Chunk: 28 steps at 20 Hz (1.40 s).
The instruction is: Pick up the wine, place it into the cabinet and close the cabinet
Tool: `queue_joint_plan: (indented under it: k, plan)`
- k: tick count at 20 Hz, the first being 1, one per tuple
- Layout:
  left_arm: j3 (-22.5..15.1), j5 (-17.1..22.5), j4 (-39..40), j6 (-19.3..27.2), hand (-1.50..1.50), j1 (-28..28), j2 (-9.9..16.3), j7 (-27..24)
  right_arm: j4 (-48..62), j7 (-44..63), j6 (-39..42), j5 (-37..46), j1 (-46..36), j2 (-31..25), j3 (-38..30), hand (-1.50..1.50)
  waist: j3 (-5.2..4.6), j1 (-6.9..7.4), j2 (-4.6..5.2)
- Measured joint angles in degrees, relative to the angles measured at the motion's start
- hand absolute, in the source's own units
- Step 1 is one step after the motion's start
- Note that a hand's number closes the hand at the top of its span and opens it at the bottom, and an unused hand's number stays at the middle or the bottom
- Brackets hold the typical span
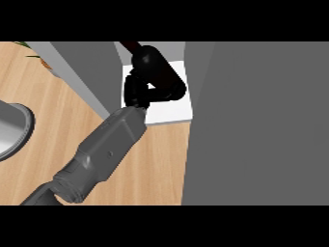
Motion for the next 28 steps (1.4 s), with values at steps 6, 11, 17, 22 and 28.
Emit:
queue_joint_plan:
  k: [6,11,17,22,28]
  plan:
    - [-3.8,2.7,-2.3,1.5,1.5,2.2,-0.1,-0.8,0.1,0.2,0.1,-0.1,0.0,0.4,1.1,-1.5,-0.05,-1.16,0.25]
    - [-5.3,6.6,-5.0,3.8,1.5,2.7,-0.1,-2.8,0.5,0.5,0.1,-0.4,-1.0,0.3,1.2,-1.5,-0.06,-1.86,0.39]
    - [-7.0,10.9,-6.4,4.8,-1.5,3.3,0.1,-5.4,0.6,0.3,0.1,0.2,-0.8,0.4,1.7,-1.5,-0.05,-1.93,0.35]
    - [-8.0,13.5,-5.4,5.7,-1.5,2.4,0.1,-6.7,0.8,-0.4,0.0,1.0,-0.4,0.9,2.4,-1.5,-0.05,-1.86,0.45]
    - [-11.0,15.0,-4.3,7.8,-1.5,1.8,0.2,-7.4,2.0,-1.8,0.2,1.2,-0.7,1.1,2.0,-1.5,-0.02,-1.47,0.4]
